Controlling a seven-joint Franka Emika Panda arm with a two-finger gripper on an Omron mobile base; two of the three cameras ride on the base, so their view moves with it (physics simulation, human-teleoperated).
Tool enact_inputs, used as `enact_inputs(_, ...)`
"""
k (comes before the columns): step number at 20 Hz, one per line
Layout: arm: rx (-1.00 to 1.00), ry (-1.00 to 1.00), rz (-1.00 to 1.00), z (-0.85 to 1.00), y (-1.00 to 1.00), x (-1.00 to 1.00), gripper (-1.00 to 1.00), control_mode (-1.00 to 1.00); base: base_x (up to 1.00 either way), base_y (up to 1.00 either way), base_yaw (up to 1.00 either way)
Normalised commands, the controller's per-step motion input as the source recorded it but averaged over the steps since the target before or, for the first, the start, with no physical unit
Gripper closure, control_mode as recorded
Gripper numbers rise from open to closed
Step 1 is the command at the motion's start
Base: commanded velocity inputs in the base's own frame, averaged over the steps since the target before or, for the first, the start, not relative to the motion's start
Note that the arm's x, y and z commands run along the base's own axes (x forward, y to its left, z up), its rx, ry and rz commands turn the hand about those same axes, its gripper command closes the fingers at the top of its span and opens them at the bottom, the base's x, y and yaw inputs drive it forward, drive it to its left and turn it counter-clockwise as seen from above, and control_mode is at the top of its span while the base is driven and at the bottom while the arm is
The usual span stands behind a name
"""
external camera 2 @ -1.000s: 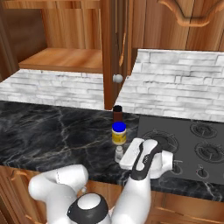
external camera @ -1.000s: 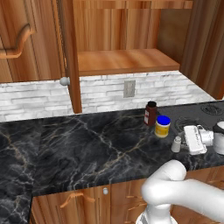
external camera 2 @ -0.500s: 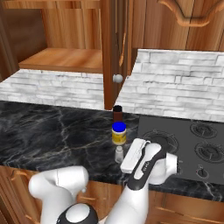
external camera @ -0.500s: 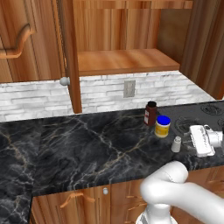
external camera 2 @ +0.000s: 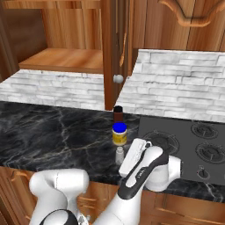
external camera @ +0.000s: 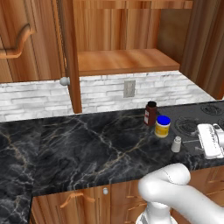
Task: Collect the paprika, mayonnaise, and shaker from the cabinet and place them next to the stove.
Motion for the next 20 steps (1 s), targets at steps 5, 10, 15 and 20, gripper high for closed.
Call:
enact_inputs(5, -0.04, -0.03, 0.00, 0.33, 0.18, -0.15, -1.00, -1.00, 0.00, 0.00, 0.00)
enact_inputs(10, -0.07, 0.00, 0.00, 0.29, 0.25, 0.00, -1.00, -1.00, 0.00, 0.00, 0.00)
enact_inputs(15, -0.07, 0.00, 0.00, 0.14, 0.26, 0.00, -1.00, -1.00, 0.00, 0.00, 0.00)
enact_inputs(20, -0.06, -0.03, 0.00, 0.06, 0.23, -0.22, -1.00, -1.00, 0.00, 0.00, 0.00)
